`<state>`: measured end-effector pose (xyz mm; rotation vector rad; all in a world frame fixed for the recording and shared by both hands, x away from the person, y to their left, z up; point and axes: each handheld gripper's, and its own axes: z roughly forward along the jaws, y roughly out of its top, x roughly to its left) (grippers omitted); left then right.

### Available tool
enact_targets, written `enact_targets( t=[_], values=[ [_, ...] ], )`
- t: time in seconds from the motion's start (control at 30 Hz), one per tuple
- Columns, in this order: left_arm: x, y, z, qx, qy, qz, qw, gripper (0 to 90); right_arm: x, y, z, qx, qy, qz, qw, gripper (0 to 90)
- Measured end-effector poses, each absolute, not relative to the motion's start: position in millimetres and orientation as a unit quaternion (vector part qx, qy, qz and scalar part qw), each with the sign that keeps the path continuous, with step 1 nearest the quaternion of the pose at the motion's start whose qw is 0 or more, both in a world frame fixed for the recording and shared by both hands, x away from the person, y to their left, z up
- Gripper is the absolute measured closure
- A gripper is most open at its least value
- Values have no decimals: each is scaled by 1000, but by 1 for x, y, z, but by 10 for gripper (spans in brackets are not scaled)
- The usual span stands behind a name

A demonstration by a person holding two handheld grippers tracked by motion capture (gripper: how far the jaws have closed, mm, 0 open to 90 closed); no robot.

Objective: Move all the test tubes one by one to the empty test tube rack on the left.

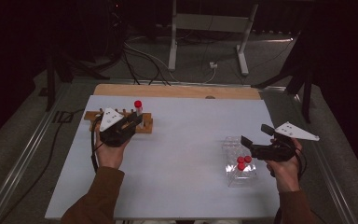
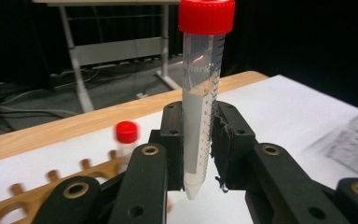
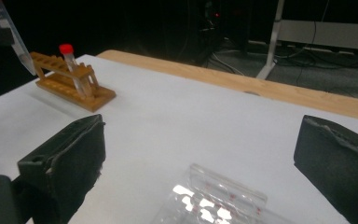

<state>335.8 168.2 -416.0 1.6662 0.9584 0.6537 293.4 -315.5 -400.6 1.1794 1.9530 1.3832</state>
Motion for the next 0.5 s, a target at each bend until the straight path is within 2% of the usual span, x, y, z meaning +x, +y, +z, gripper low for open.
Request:
enact_targets(
  t=[0.5],
  values=[
    [361, 186, -419, 665, 443, 312, 514, 761, 286, -327, -410, 441, 697, 511, 241, 19]
  ],
)
